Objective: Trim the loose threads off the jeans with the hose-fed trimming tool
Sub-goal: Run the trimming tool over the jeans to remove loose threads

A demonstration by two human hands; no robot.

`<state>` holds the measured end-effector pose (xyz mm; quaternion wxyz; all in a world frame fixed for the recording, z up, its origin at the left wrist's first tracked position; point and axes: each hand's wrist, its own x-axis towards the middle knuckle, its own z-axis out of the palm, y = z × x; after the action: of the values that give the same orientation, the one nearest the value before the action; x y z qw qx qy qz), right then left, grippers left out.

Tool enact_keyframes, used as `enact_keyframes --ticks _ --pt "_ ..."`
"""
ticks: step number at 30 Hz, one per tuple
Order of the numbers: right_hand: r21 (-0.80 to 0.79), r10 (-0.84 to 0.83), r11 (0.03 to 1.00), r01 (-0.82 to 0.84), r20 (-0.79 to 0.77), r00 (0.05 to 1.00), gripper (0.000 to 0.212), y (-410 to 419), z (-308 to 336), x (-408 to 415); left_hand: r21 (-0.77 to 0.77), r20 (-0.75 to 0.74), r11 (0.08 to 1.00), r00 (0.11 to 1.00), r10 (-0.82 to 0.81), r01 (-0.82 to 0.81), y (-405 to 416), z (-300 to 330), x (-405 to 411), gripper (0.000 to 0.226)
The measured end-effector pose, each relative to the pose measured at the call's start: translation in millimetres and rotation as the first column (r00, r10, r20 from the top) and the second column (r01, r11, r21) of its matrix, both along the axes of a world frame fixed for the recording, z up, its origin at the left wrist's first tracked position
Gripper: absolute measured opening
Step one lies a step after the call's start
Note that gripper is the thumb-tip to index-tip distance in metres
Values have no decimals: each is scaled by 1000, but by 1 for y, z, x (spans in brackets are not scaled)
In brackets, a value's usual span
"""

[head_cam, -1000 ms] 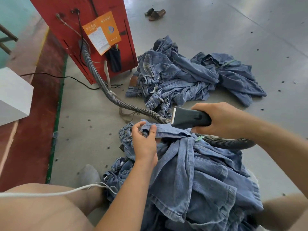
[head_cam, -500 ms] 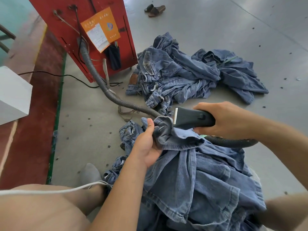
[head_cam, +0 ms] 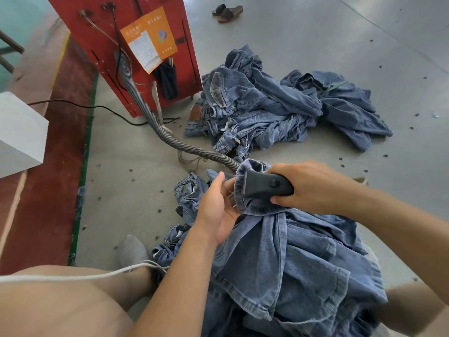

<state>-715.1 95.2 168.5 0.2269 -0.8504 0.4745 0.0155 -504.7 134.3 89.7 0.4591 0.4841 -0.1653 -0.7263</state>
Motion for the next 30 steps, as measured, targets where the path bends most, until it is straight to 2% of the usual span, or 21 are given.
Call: enact_keyframes --ticks 5,9,13,15,19,22,26,28,30 --pt "-56 -105 992 111 98 990 28 2 8 3 -23 -86 1000 996 6 -8 0 5 -3 77" --pt "-28 -68 997 68 24 997 27 9 16 3 -15 -152 999 988 36 -38 3 6 -6 81" --pt "-17 -9 1000 8 -34 999 23 20 18 10 -45 -174 999 985 -11 3 8 3 -10 88" --pt "-40 -15 999 15 -2 1000 25 21 23 13 -33 -192 999 981 -6 0 10 1 -13 88" --pt "-139 -134 979 149 113 984 28 9 42 4 19 -191 996 977 90 -88 6 2 -16 79" --pt "-57 -168 984 170 33 985 26 4 50 -14 36 -275 980 941 199 -197 2 5 -9 73" --pt "63 -63 995 74 -159 985 20 15 31 -12 63 -342 967 905 254 -248 0 7 -6 71" --pt "60 -43 997 54 -179 983 19 19 17 0 71 -362 967 897 253 -244 2 5 -8 70" --pt "-9 -93 996 92 -111 990 21 18 8 9 71 -353 971 904 240 -230 4 2 -8 68"
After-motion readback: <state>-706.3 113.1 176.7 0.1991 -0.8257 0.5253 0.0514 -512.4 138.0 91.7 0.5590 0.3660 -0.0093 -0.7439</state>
